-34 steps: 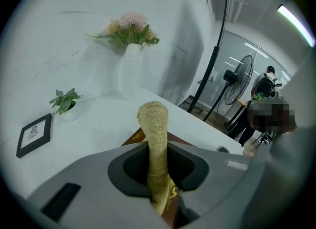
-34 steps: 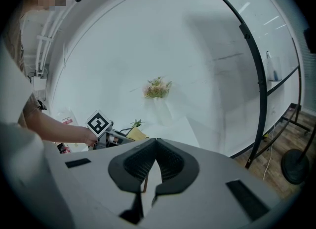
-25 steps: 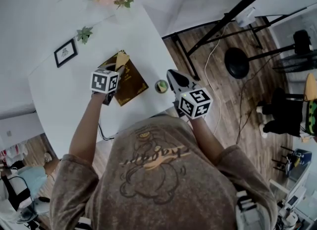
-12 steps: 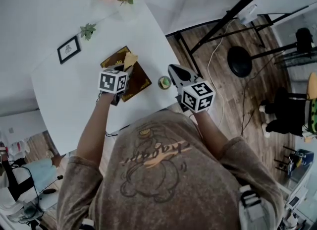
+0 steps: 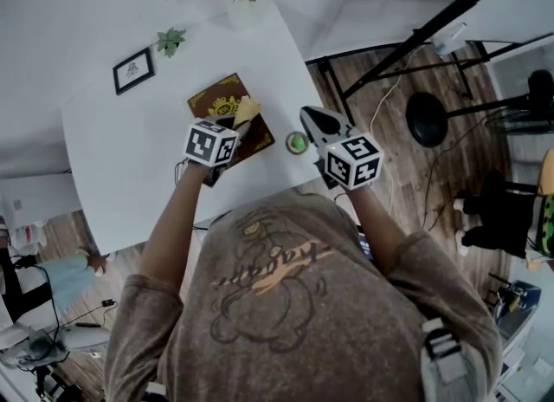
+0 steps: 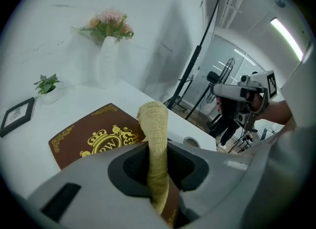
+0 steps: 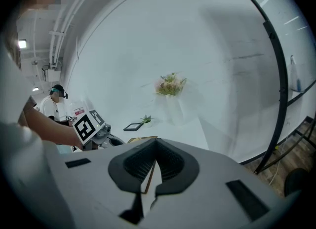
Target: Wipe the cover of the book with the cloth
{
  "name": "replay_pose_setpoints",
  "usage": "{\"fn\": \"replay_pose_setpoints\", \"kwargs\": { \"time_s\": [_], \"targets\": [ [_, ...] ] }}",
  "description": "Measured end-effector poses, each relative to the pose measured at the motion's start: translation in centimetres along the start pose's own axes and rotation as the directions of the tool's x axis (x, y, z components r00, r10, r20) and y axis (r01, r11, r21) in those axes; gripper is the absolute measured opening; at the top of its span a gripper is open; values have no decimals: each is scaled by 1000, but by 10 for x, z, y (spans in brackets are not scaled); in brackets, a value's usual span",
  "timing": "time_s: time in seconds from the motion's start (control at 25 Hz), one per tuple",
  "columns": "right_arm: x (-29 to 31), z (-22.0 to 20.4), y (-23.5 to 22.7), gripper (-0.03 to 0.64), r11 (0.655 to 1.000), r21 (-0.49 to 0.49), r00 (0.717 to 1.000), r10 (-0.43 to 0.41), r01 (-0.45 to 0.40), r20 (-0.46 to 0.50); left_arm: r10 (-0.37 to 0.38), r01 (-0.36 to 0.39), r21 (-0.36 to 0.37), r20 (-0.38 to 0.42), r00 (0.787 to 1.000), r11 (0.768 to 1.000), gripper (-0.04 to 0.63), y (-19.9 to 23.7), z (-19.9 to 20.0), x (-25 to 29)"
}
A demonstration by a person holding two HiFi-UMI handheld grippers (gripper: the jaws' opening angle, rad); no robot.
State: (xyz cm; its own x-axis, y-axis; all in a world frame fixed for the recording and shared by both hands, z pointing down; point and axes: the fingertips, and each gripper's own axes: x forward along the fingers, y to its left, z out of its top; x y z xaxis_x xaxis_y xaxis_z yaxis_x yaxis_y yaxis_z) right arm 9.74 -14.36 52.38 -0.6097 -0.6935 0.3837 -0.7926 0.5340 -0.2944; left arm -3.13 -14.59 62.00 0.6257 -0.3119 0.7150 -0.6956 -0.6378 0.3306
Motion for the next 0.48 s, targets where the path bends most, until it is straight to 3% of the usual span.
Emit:
{"fn": "replay_pose_setpoints", "kwargs": {
  "time_s": [0.48],
  "targets": [
    [8,6,-15,5,1000,-22,1000,3,-4,-18,-52,52,7,-7,999,999,61,-22,-16,-3]
  ]
}}
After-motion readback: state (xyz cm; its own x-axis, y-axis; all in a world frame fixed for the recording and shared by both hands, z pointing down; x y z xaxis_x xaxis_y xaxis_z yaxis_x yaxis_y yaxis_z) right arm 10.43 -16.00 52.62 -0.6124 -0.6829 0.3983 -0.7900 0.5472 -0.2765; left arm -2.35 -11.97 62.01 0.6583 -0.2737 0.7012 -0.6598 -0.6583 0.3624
